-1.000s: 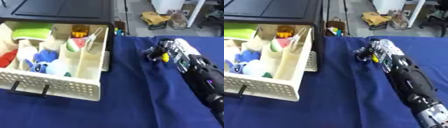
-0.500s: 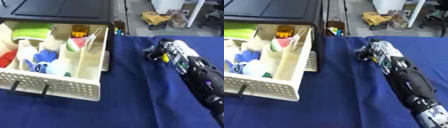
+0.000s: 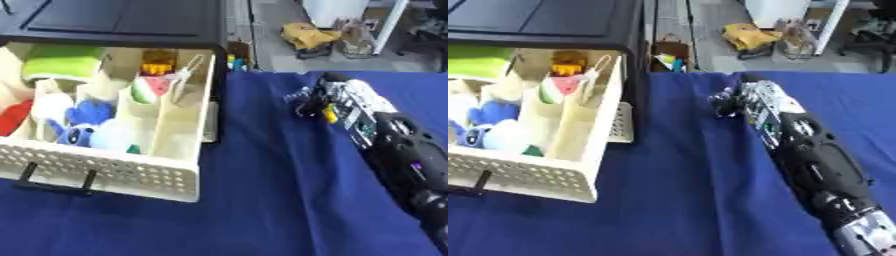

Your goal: Pick up objects from table and place into drawer.

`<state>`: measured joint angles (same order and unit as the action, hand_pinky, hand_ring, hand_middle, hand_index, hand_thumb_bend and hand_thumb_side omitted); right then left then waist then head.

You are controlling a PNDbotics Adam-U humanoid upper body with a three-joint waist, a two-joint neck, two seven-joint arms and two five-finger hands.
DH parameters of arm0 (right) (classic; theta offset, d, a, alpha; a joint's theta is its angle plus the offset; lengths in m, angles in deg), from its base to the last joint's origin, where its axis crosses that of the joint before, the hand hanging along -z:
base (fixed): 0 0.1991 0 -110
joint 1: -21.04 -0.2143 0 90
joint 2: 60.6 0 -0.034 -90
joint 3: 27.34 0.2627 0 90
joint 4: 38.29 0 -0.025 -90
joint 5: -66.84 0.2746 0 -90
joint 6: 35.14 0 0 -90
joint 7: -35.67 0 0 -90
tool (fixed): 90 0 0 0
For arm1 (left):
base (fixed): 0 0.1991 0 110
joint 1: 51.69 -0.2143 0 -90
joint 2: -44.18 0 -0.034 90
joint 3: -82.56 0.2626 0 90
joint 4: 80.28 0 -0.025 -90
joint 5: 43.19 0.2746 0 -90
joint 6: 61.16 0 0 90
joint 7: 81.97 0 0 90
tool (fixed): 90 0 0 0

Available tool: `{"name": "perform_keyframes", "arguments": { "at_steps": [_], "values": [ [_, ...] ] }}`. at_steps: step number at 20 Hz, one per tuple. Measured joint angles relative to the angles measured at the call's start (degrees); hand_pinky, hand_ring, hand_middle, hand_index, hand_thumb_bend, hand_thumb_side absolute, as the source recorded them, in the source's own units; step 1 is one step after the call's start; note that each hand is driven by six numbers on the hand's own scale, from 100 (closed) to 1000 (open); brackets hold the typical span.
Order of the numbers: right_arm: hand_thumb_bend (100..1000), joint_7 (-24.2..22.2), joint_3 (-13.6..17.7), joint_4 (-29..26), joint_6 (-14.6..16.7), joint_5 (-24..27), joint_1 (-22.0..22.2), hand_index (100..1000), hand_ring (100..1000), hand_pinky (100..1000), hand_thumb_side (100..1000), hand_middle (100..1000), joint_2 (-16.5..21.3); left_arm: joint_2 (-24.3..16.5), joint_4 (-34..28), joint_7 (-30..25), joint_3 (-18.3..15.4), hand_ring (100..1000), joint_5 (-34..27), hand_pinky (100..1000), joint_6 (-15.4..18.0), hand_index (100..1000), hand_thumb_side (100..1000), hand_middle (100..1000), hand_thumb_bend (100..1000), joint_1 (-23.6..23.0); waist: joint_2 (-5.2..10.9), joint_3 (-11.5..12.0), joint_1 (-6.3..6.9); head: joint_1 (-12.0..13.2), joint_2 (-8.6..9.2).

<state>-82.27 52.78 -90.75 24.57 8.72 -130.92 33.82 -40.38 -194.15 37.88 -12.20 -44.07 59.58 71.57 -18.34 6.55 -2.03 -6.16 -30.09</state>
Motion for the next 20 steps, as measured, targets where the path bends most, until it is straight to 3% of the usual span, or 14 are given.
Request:
{"name": "perform_keyframes", "arguments": {
  "at_steps": [17,20],
  "values": [
    [100,0.0,-0.1,-13.1,-0.1,3.3,-1.9,448,688,653,482,313,5.9,0.0,0.0,0.0,0.0,375,0.0,283,0.0,712,1000,531,219,-0.3,0.57,-0.5,-0.03,0.7,-0.08],
    [100,0.7,-0.6,-16.1,1.1,4.6,-3.8,445,684,650,488,312,6.5,-0.1,0.0,0.0,0.0,375,-0.1,283,0.0,712,1000,531,219,-0.4,0.89,-0.5,-0.17,0.7,-0.23]
  ]
}}
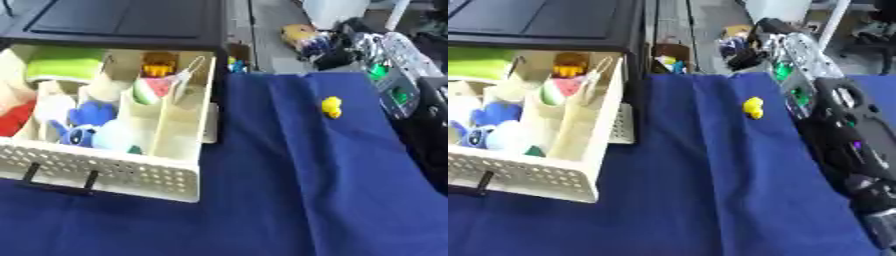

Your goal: Pick up objects from table and place into drawer.

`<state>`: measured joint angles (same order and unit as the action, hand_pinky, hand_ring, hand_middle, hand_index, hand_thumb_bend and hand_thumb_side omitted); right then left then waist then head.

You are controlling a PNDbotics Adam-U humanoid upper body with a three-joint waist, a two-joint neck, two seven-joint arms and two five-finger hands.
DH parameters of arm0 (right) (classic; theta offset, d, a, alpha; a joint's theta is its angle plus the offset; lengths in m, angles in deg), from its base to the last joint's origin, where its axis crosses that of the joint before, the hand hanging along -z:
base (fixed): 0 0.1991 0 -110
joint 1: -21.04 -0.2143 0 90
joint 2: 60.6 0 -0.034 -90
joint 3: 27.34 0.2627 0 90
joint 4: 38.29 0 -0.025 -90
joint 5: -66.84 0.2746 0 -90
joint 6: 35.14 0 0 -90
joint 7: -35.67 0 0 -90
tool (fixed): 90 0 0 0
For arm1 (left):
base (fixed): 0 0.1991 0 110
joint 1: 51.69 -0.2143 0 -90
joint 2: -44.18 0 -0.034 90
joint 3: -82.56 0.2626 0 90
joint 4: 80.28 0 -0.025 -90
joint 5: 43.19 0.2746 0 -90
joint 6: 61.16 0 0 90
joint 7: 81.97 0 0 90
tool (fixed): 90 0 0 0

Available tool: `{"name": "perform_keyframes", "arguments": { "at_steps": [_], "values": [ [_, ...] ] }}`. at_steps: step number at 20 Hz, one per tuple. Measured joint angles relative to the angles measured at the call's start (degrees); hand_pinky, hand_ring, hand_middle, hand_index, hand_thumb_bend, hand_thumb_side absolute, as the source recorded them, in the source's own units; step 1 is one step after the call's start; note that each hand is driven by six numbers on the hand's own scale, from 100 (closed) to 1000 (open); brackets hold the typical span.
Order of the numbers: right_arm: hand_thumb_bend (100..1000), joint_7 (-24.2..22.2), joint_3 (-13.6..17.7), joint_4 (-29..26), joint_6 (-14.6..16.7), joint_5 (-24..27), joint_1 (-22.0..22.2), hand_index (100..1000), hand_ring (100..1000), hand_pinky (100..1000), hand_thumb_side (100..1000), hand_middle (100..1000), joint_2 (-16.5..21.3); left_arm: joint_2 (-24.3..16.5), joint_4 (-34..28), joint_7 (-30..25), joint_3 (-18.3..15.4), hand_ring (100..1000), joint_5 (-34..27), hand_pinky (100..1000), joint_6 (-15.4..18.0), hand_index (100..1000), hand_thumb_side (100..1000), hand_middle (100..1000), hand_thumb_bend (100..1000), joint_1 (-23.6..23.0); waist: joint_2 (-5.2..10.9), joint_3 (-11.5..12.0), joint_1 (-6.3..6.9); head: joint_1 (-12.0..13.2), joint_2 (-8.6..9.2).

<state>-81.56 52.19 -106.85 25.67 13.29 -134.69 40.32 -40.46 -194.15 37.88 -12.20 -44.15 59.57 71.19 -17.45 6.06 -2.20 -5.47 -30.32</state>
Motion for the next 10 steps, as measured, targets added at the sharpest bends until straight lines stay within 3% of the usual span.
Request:
{"name": "perform_keyframes", "arguments": {
  "at_steps": [6,10],
  "values": [
    [100,-0.3,-1.9,-8.1,2.8,3.9,-2.6,441,680,641,510,312,0.2,0.0,0.0,0.0,0.0,374,-0.2,282,0.0,712,1000,529,219,0.0,0.82,0.1,-0.39,0.0,-0.35],
    [100,-2.3,-3.8,-14.0,3.5,6.1,-4.5,439,676,636,521,311,-1.7,0.0,0.0,-0.1,0.0,373,-0.5,282,0.0,713,1000,527,223,0.0,1.75,0.7,-0.71,-0.3,-0.37]
  ]
}}
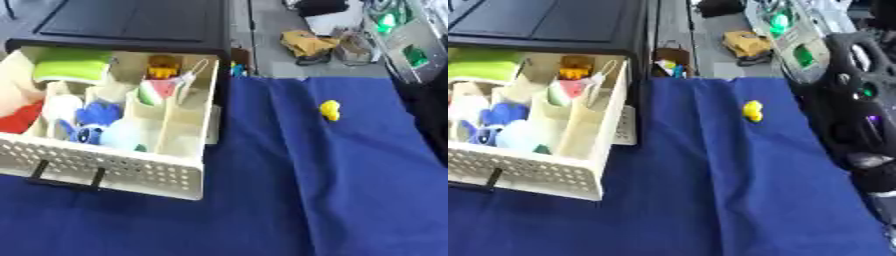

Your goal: Pick up objects from table and place into drawer.

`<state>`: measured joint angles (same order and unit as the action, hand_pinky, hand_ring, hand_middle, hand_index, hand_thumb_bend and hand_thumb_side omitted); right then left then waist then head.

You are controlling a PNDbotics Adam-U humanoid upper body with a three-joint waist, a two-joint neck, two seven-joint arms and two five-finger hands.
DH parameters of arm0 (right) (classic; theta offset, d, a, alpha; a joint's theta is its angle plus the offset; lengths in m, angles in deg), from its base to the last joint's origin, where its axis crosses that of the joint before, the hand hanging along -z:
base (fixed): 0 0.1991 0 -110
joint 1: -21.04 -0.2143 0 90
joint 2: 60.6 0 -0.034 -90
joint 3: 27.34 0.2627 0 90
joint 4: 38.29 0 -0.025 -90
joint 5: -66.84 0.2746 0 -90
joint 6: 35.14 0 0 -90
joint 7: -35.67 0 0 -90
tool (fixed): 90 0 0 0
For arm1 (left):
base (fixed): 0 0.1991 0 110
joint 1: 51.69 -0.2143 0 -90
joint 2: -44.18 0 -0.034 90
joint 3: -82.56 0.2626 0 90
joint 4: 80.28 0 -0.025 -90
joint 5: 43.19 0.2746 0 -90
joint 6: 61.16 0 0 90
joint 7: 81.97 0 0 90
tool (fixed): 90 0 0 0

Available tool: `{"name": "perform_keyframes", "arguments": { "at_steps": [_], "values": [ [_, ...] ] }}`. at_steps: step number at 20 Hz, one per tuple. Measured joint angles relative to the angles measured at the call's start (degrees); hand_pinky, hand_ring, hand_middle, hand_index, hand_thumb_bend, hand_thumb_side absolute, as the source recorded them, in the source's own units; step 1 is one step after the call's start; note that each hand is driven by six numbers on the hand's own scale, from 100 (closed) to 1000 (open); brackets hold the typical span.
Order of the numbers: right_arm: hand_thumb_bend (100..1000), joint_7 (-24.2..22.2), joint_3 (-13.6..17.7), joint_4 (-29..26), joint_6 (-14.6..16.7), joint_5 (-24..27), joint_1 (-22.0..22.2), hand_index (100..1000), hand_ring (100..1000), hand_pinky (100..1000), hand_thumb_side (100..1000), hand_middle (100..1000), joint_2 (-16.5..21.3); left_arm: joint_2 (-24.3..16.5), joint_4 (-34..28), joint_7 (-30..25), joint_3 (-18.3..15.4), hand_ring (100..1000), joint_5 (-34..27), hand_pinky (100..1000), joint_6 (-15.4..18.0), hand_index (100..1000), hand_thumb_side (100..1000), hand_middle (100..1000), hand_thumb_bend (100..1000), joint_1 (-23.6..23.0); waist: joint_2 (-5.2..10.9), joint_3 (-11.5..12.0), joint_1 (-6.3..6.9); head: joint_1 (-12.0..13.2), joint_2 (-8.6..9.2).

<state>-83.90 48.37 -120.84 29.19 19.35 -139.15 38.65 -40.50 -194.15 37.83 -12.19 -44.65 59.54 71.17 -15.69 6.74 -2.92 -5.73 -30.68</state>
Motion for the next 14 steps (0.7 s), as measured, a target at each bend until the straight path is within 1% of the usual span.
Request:
{"name": "perform_keyframes", "arguments": {
  "at_steps": [3,6,11,14],
  "values": [
    [100,-1.7,-1.0,-3.8,-0.5,0.7,-1.4,437,674,634,525,310,-2.5,0.0,0.0,0.0,0.0,373,-0.2,283,0.0,712,1000,527,225,0.0,0.53,0.8,-0.39,-0.3,-0.01],
    [100,-3.2,-1.8,-5.8,-1.0,1.0,-2.8,436,673,635,527,309,-5.4,0.0,0.0,-0.1,0.0,373,-0.5,282,0.0,712,1000,526,226,0.0,1.07,1.7,-0.53,-0.9,-0.02],
    [100,-4.9,-2.9,-6.5,-1.1,1.2,-3.9,439,675,639,534,312,-9.3,0.0,0.0,-0.2,0.0,372,-0.9,282,-0.1,712,1000,526,225,0.0,1.26,2.9,-1.24,-1.6,-0.05],
    [100,-5.8,-3.5,-6.2,-0.9,1.3,-3.9,447,680,645,541,322,-10.6,0.0,0.0,-0.2,0.0,372,-1.0,282,-0.1,712,1000,526,225,0.1,1.27,3.2,-1.43,-1.9,-0.19]
  ]
}}
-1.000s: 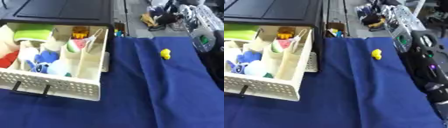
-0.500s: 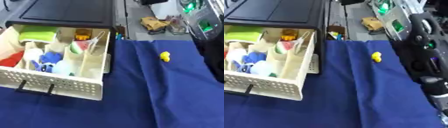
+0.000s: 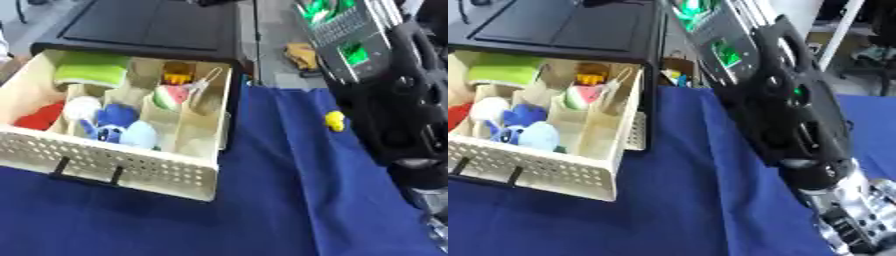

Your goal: Pick up objects from table and place into drawer.

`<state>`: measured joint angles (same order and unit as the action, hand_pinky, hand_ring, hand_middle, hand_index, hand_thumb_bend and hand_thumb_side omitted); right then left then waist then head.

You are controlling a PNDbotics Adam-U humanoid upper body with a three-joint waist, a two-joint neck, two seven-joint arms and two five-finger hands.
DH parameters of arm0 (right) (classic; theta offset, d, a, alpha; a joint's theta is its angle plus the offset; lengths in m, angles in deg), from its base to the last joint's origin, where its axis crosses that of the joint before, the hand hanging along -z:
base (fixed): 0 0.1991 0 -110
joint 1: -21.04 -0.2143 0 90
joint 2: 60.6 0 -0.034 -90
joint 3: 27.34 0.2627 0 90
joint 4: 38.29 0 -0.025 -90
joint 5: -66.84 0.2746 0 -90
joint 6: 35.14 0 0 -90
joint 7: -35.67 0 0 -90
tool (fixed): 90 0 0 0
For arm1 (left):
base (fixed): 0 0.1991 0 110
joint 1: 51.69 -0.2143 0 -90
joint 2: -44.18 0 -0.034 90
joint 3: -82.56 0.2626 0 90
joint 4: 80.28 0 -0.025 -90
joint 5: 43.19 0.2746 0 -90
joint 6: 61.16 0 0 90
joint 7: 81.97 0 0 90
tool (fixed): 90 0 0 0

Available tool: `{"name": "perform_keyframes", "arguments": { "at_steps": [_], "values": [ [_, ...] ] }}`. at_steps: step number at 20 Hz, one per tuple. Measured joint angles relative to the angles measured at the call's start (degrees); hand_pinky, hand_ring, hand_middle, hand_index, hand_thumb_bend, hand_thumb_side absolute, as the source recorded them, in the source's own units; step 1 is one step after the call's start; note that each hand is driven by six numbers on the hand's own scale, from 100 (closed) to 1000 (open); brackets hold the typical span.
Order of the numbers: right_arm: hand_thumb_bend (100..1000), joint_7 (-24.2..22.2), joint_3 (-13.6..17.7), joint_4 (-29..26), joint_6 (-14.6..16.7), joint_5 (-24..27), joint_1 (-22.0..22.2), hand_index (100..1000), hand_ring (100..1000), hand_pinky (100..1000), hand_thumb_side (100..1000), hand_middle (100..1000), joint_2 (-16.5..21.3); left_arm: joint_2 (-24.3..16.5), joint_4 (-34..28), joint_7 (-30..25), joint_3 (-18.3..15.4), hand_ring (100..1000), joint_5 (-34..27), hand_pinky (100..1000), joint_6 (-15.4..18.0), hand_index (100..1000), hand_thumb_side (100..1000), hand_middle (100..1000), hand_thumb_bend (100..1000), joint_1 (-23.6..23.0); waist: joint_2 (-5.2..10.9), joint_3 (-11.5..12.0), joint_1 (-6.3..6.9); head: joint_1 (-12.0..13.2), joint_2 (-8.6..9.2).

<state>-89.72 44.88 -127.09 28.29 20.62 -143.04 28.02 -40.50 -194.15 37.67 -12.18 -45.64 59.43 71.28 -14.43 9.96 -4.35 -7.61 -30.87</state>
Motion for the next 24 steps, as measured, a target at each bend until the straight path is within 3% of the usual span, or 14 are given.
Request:
{"name": "perform_keyframes", "arguments": {
  "at_steps": [12,15,16,18,20,24],
  "values": [
    [110,-3.4,-2.4,3.7,0.8,3.1,1.0,461,705,664,535,346,-0.8,0.0,0.0,0.0,0.0,373,0.0,282,0.0,712,1000,528,222,0.0,-0.09,0.6,-0.04,-0.1,-0.53],
    [263,-4.6,-3.3,4.3,1.0,3.9,1.0,583,773,715,607,470,-0.8,0.0,0.0,0.0,0.0,373,0.0,282,0.0,712,1000,528,221,0.0,-0.09,0.7,-0.04,-0.1,-0.78],
    [372,-5.1,-3.5,4.4,1.1,4.2,1.0,674,803,743,636,533,-0.8,0.0,0.0,0.0,0.0,373,0.0,282,0.0,712,1000,528,221,0.0,-0.09,0.7,-0.04,-0.1,-0.79],
    [460,-6.1,-3.6,4.7,1.5,4.9,1.1,775,846,779,637,620,-0.8,0.0,0.0,0.0,0.0,373,0.0,283,0.0,712,1000,528,222,0.0,-0.12,0.6,-0.04,-0.1,-0.79],
    [497,-6.8,-3.5,4.8,1.8,5.3,1.1,825,868,797,632,675,-0.8,0.0,0.0,0.0,0.0,373,0.0,283,0.0,712,1000,528,222,0.0,-0.17,0.6,-0.04,0.1,-0.79],
    [494,-7.3,-3.0,4.7,2.2,5.5,1.1,831,870,799,636,684,-0.7,0.0,0.0,0.0,0.0,373,0.0,282,0.0,712,1000,528,221,0.0,-0.25,0.3,-0.04,0.3,-0.79]
  ]
}}
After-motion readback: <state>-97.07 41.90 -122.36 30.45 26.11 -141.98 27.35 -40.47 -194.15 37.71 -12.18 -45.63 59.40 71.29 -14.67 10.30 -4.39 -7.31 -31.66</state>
